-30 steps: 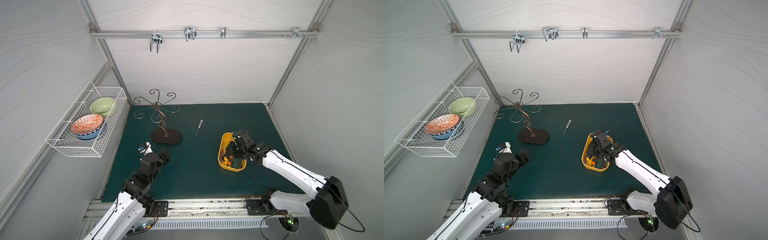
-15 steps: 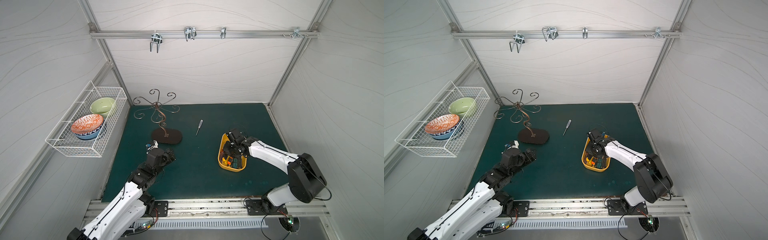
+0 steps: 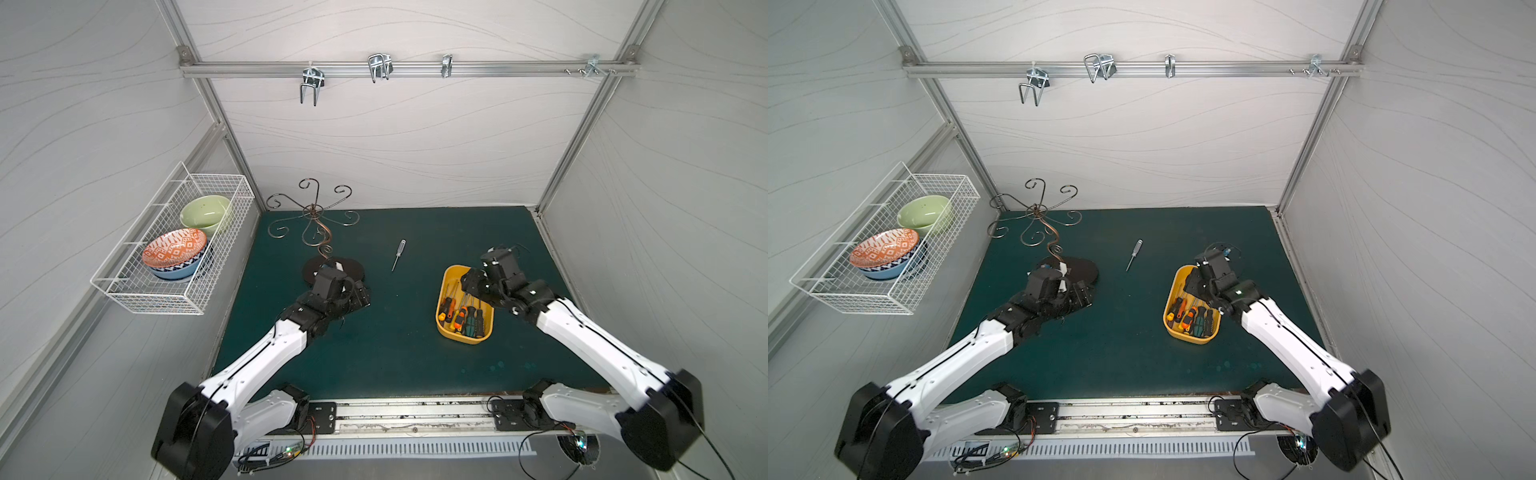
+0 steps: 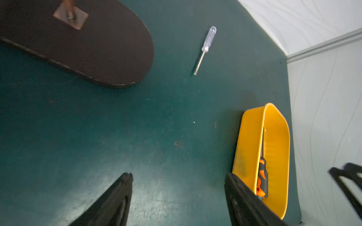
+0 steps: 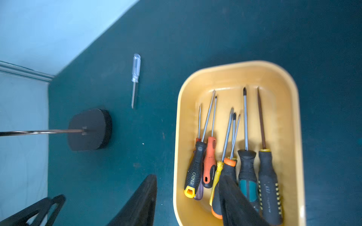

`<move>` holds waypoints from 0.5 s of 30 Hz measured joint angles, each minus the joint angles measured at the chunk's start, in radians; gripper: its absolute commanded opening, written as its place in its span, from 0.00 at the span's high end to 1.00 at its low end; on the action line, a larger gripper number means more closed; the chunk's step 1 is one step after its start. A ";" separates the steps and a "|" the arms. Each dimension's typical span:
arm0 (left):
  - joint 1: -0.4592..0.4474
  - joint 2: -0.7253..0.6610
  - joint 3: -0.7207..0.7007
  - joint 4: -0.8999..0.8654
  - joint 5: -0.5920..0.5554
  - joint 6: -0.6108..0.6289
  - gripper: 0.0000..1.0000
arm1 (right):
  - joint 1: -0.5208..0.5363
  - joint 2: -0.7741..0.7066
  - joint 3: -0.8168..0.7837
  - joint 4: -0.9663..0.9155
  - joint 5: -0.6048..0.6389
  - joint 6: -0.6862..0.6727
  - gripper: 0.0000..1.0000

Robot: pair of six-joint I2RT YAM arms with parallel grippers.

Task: Put the screwdriver on the desktop into the storage box
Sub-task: Place the screwdriver in the storage box, then pick up the screwdriver from the center of the board.

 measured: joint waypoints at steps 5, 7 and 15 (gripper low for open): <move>-0.015 0.261 0.276 -0.085 0.057 0.169 0.28 | -0.042 -0.141 -0.020 -0.045 0.027 -0.079 0.45; -0.018 0.367 0.408 -0.134 0.061 0.249 0.29 | -0.045 -0.179 -0.039 -0.061 0.029 -0.092 0.45; -0.019 0.737 0.819 -0.307 0.028 0.492 0.32 | -0.060 -0.215 -0.089 -0.102 0.023 -0.110 0.45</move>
